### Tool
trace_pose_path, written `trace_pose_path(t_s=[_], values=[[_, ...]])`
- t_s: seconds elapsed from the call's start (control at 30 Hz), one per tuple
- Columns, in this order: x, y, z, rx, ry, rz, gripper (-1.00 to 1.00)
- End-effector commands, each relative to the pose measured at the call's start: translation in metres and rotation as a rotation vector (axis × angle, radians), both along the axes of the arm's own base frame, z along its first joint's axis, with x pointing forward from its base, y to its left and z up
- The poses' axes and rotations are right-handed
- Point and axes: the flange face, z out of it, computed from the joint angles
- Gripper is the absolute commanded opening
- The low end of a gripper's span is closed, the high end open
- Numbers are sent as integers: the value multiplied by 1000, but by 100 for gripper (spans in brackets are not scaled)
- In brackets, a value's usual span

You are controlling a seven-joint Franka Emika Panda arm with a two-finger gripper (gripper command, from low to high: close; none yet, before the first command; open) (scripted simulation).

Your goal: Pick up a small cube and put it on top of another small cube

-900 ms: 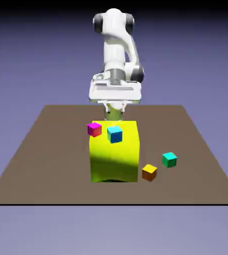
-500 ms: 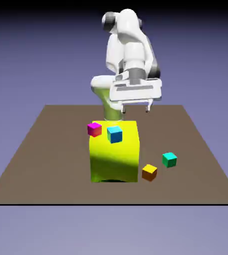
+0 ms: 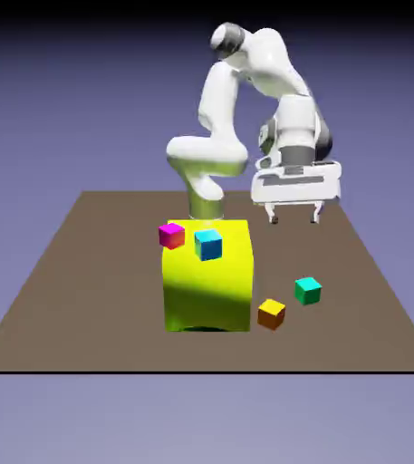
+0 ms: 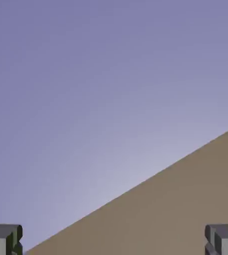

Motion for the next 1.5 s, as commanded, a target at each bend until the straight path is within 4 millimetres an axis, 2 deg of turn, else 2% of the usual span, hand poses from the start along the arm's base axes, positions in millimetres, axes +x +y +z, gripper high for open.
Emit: trace_pose_path(t_s=[0.0, 0.3, 0.6, 0.7, 0.73, 0.77, 1.03, 1.07, 1.1, 1.37, 1.47], values=[[-3, 7, -7, 7, 13, -23, 0], [-35, 59, -78, 47, 143, -251, 0], [-82, 93, -165, 36, 279, -513, 0], [-102, 100, -195, 19, 323, -608, 0], [-105, 101, -199, 16, 329, -622, 0], [-105, 101, -199, 16, 329, -622, 0], [-100, 89, -268, 16, 329, -622, 0], [-100, 89, -268, 16, 329, -622, -100], [-100, 89, -268, 16, 329, -622, -100], [-104, 101, -198, 17, 329, -624, -100], [-82, 97, -168, 37, 326, -655, -100]])
